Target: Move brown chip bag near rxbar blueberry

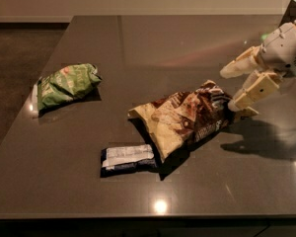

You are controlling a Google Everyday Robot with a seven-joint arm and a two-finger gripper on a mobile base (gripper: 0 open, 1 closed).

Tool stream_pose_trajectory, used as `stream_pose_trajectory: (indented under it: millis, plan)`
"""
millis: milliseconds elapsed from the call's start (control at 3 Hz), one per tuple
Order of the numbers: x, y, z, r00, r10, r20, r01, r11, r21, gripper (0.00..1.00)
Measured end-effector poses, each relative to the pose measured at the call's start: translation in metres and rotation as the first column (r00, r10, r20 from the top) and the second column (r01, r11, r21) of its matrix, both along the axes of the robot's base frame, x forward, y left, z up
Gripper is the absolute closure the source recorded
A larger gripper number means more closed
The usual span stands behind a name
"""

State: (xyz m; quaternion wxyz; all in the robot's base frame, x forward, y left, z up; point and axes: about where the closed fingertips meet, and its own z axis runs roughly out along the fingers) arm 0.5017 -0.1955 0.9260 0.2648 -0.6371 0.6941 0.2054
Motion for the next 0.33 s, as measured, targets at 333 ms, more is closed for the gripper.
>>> stream_pose_trajectory:
  millis: [333]
  plan:
    - [0.0018, 0.0011, -0.0001, 1.0, -0.002, 0.004, 0.002, 1.0, 0.002, 0.0]
